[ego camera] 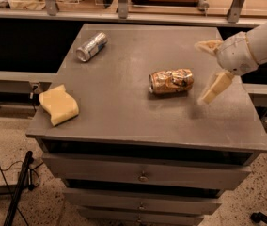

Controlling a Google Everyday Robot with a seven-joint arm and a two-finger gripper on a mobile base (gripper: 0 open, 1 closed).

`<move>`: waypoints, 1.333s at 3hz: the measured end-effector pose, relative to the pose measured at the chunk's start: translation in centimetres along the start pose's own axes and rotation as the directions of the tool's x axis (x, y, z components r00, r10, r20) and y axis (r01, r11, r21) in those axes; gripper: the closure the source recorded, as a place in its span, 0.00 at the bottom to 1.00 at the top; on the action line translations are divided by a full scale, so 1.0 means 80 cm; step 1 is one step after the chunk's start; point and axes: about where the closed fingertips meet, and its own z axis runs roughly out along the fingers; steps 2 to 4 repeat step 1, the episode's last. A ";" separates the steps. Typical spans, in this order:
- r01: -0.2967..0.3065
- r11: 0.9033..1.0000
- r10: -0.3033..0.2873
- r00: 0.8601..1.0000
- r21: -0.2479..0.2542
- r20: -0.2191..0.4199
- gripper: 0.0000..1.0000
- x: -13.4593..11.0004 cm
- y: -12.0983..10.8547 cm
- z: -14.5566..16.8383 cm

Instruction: Knock orange can over

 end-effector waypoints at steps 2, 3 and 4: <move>0.000 1.000 0.000 1.000 0.000 0.000 0.00 0.000 0.000 0.000; 0.000 1.000 0.000 1.000 0.000 0.000 0.00 0.000 0.000 0.000; 0.000 1.000 0.000 1.000 0.000 0.000 0.00 0.000 0.000 0.000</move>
Offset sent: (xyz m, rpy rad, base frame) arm 0.0000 0.0000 0.0000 0.0000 0.0000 0.0000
